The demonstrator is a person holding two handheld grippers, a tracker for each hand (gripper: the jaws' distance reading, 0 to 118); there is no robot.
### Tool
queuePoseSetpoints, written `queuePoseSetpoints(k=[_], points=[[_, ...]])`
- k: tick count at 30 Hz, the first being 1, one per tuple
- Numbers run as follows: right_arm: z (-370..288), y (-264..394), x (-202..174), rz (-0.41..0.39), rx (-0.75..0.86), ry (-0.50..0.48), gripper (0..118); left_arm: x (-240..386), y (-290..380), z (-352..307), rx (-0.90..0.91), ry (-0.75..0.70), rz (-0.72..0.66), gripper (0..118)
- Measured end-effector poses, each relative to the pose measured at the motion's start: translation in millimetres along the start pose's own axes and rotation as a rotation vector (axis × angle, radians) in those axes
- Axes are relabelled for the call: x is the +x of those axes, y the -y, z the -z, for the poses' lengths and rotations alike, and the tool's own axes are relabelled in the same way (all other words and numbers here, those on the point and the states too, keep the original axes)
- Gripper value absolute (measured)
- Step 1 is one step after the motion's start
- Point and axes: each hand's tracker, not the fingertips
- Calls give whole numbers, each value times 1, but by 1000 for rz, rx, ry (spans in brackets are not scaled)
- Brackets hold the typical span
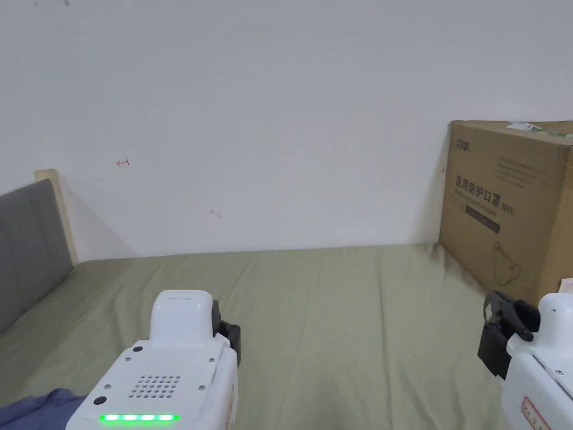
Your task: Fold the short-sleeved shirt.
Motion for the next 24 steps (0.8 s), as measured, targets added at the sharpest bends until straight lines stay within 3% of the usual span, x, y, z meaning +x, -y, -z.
queuePoseSetpoints(k=[6,11,16,18,21,24], points=[[19,3,-37,11,-34,-85,0,-51,9,-18,-23,-95,11,0],[38,10,-110,44,-90,-321,0,-135,25,-58,-58,-328,-25,0],[32,15,-164,-17,-105,-466,0,-200,41,-86,-82,-521,-148,0],[30,16,-171,-41,-103,-489,0,-212,46,-87,-93,-537,-179,0],[26,18,-172,-79,-102,-479,0,-230,42,-73,-139,-478,-123,0],[27,22,-167,-139,-147,-406,0,-266,40,-27,-331,-369,-127,0]])
